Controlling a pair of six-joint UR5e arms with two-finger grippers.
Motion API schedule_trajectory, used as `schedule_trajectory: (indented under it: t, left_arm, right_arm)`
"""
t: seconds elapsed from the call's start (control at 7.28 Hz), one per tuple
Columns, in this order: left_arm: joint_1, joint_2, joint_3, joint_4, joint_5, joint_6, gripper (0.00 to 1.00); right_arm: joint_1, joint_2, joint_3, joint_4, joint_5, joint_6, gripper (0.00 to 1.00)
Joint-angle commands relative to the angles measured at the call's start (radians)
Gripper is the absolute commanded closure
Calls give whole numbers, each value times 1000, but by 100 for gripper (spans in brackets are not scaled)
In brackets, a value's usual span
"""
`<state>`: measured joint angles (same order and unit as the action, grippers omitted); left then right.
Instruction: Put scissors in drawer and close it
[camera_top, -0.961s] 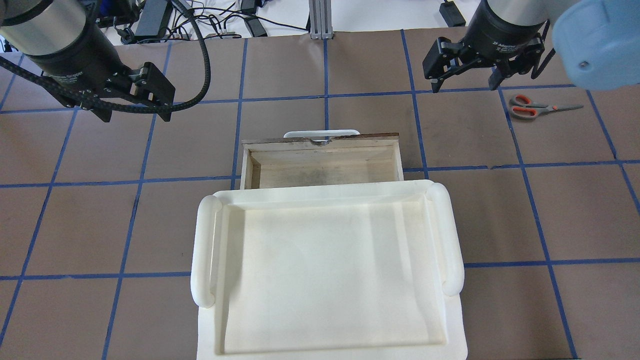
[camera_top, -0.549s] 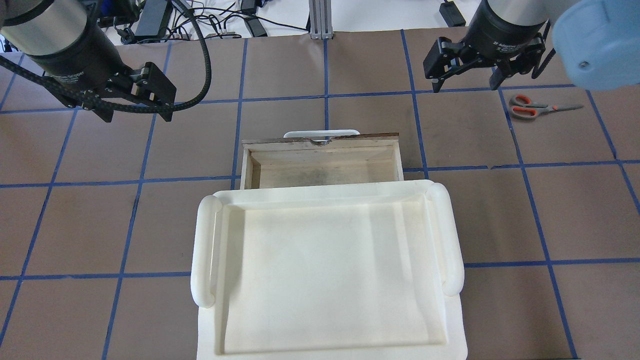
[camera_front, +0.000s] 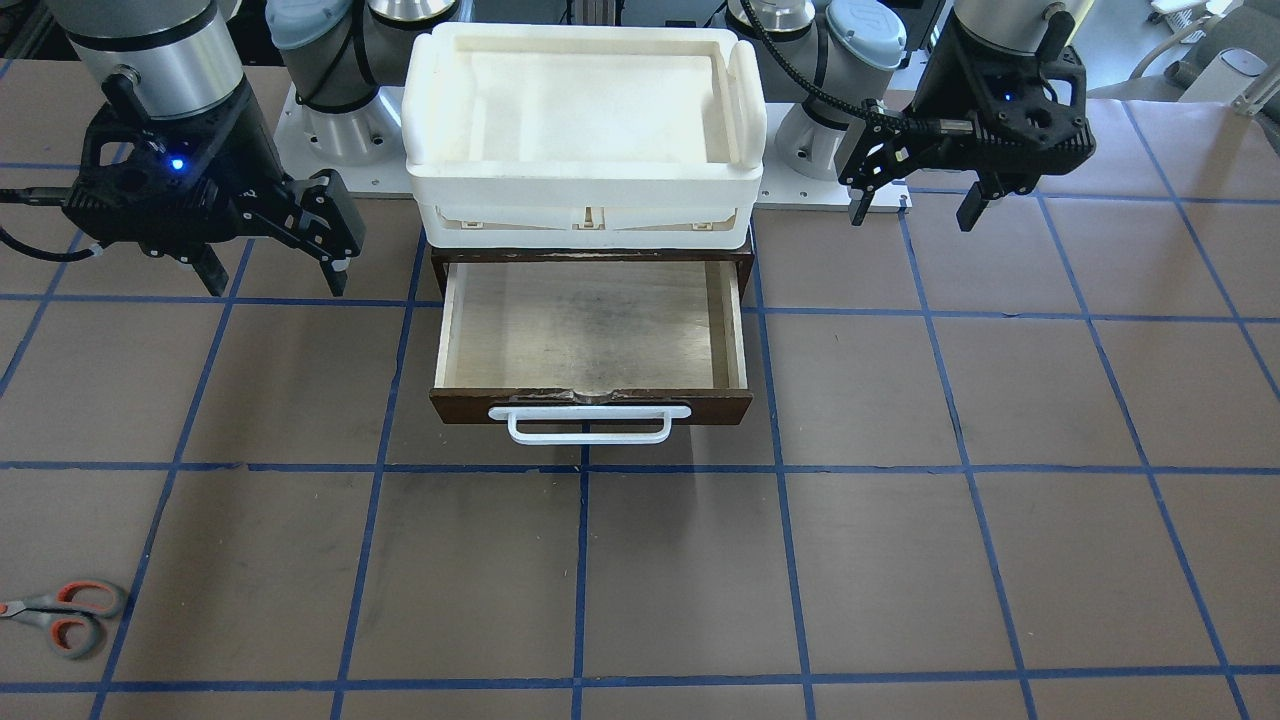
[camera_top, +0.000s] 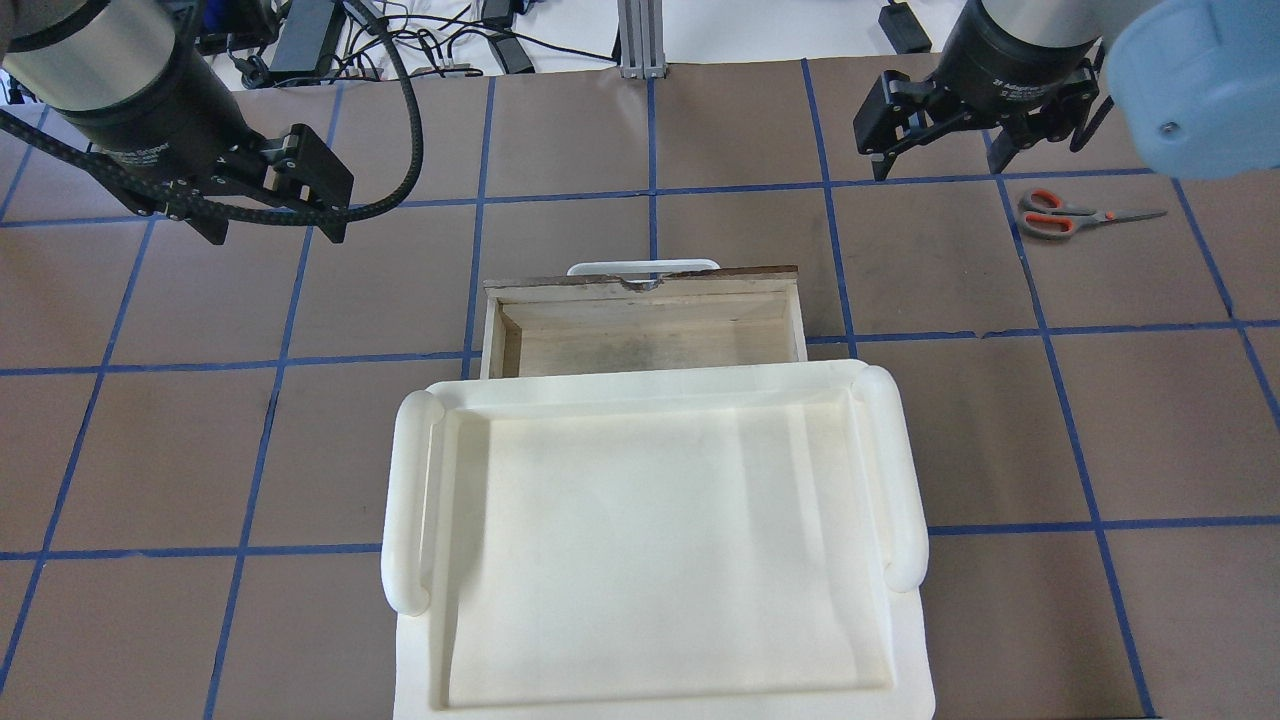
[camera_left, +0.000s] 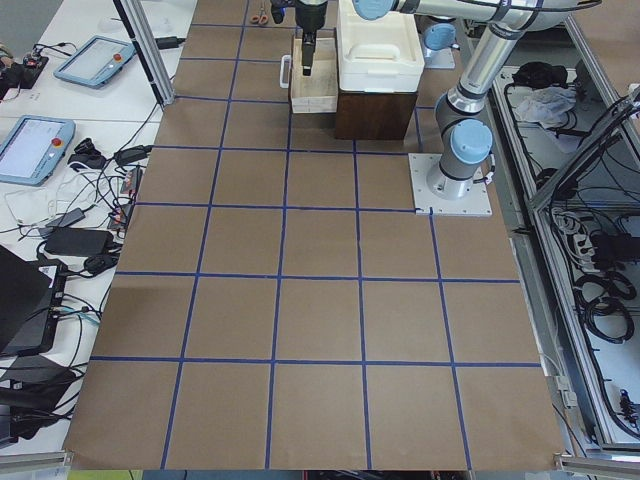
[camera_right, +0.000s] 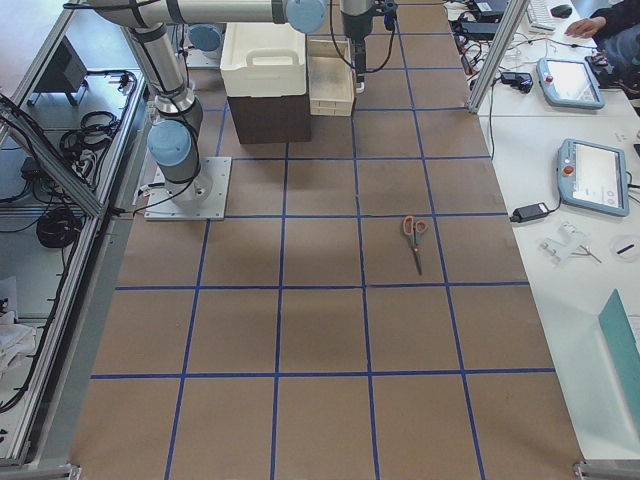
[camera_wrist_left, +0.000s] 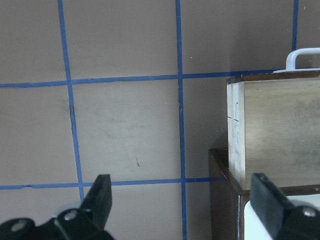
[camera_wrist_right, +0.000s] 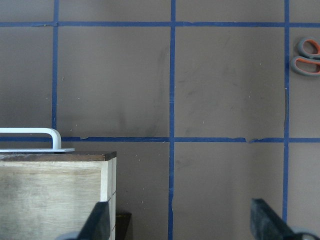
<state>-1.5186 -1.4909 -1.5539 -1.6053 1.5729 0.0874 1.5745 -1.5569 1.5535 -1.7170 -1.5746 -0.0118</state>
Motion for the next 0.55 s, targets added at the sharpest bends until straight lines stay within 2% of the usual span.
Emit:
schedule_trajectory:
  t: [0.0, 0.41]
  left_arm:
    - [0, 0, 0, -1, 1, 0, 0]
    - [0, 0, 0, -1, -1, 0, 0]
  right_arm:
    - [-4, -2, 0, 0, -34, -2, 0]
    - [-4, -6, 0, 8, -28, 15, 0]
